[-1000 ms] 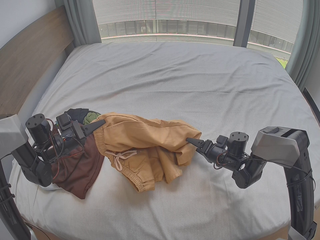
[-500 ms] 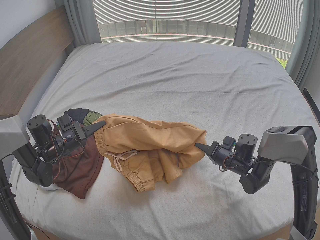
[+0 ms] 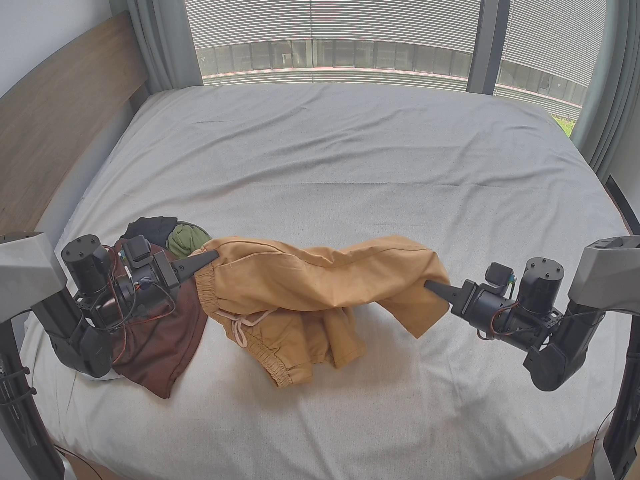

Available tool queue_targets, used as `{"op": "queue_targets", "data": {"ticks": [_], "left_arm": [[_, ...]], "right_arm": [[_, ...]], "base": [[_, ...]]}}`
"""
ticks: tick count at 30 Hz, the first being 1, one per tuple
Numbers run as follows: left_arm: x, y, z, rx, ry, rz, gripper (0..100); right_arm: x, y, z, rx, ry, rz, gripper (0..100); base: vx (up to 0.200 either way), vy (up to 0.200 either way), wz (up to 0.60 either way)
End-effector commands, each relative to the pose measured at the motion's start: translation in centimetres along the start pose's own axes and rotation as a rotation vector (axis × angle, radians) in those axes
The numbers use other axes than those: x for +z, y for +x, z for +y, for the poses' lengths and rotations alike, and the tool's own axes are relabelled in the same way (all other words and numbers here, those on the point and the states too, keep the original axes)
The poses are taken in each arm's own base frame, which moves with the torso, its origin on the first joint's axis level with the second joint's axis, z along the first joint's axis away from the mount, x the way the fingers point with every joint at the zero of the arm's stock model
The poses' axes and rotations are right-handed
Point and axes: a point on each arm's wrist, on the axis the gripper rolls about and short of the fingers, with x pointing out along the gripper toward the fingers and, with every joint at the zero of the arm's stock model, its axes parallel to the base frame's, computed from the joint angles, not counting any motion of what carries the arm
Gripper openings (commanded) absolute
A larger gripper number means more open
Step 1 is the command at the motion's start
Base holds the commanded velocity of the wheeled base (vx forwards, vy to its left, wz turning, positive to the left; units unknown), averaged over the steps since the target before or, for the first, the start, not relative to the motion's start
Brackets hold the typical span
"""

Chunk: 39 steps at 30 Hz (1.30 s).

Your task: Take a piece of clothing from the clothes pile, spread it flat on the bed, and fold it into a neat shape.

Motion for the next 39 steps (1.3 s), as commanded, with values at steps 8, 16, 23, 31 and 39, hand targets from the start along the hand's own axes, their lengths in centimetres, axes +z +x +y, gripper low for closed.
{"op": "queue_targets", "data": {"ticks": [8,16,23,31,39], "left_arm": [[-0.4,0.2,0.6,0.010,-0.014,0.010,0],[-0.4,0.2,1.0,0.016,-0.017,0.008,0],[0.0,0.0,1.3,0.025,-0.013,-0.007,0],[0.1,0.2,1.8,0.047,-0.004,-0.026,0],[0.3,0.1,1.9,0.047,0.008,-0.034,0]], "right_arm": [[-7.4,0.5,-3.3,-0.100,-0.074,0.255,0],[-10.9,-0.4,-4.9,-0.130,-0.171,0.402,0],[-11.4,-0.8,-5.4,-0.097,-0.193,0.443,100],[-8.0,-2.0,-6.2,-0.021,-0.150,0.392,100],[-5.1,-1.5,-7.2,0.025,-0.051,0.312,100]], "base": [[0.000,0.000,0.00],[0.000,0.000,0.00],[0.000,0.000,0.00],[0.000,0.000,0.00],[0.000,0.000,0.00]]}}
